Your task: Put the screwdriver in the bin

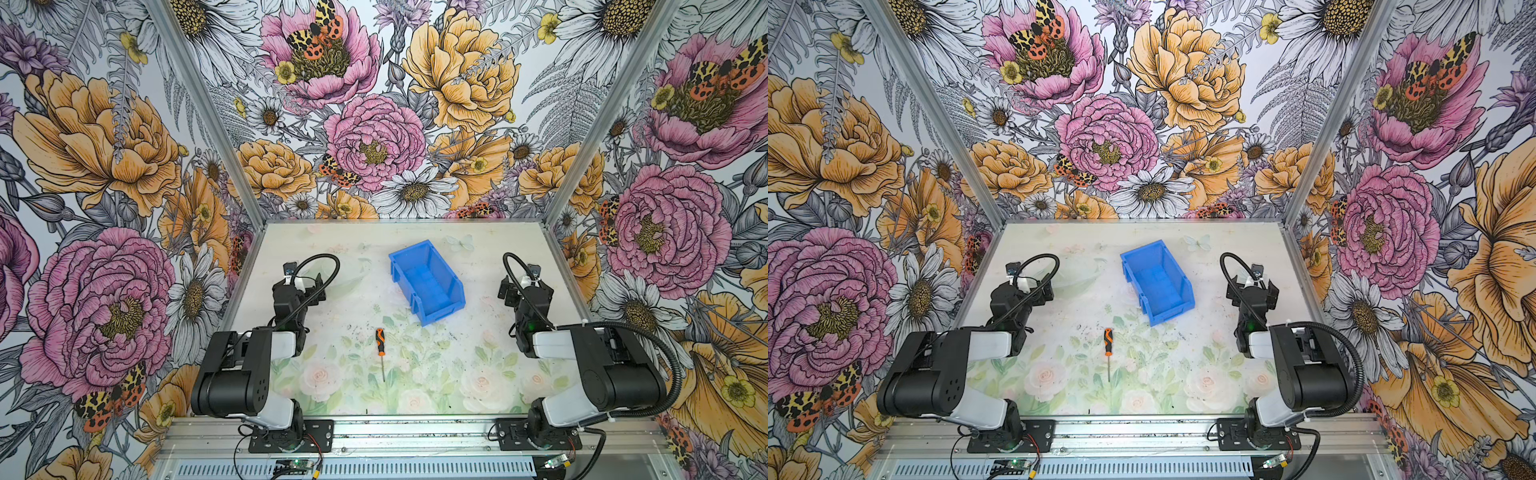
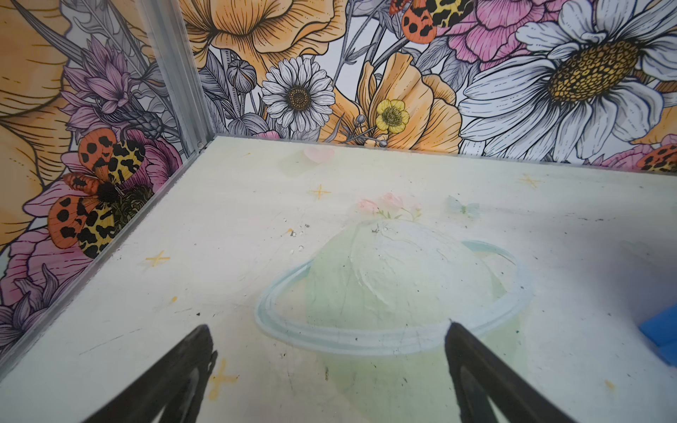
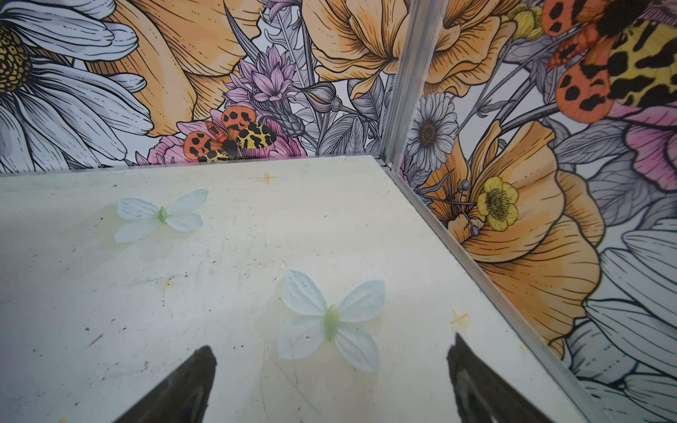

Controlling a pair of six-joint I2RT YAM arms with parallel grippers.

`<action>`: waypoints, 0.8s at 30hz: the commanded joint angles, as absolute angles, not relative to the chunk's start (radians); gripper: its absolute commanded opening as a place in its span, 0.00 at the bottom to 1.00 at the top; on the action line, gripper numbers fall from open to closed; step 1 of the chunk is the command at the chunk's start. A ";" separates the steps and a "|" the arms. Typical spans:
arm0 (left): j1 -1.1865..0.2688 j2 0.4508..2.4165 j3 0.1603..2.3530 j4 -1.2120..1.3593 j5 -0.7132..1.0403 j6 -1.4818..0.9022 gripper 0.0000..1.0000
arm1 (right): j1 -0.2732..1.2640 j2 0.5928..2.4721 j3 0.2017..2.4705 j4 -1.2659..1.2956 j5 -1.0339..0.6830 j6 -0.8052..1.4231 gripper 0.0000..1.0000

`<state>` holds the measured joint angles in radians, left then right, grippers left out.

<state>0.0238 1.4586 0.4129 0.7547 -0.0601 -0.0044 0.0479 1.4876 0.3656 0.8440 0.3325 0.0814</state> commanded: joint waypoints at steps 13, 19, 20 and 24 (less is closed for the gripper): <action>-0.087 1.081 0.611 -0.019 -0.195 -0.256 0.99 | 0.361 1.103 0.639 0.014 0.531 0.236 0.99; -0.128 0.979 0.618 -0.186 -0.146 -0.398 0.99 | 0.522 1.127 0.783 -0.262 0.517 0.388 1.00; -0.139 0.967 0.625 -0.223 -0.136 -0.411 0.99 | 0.557 1.133 0.791 -0.276 0.501 0.397 1.00; -0.172 0.912 0.632 -0.320 -0.119 -0.460 0.99 | 0.666 1.186 0.861 -0.367 0.444 0.453 0.99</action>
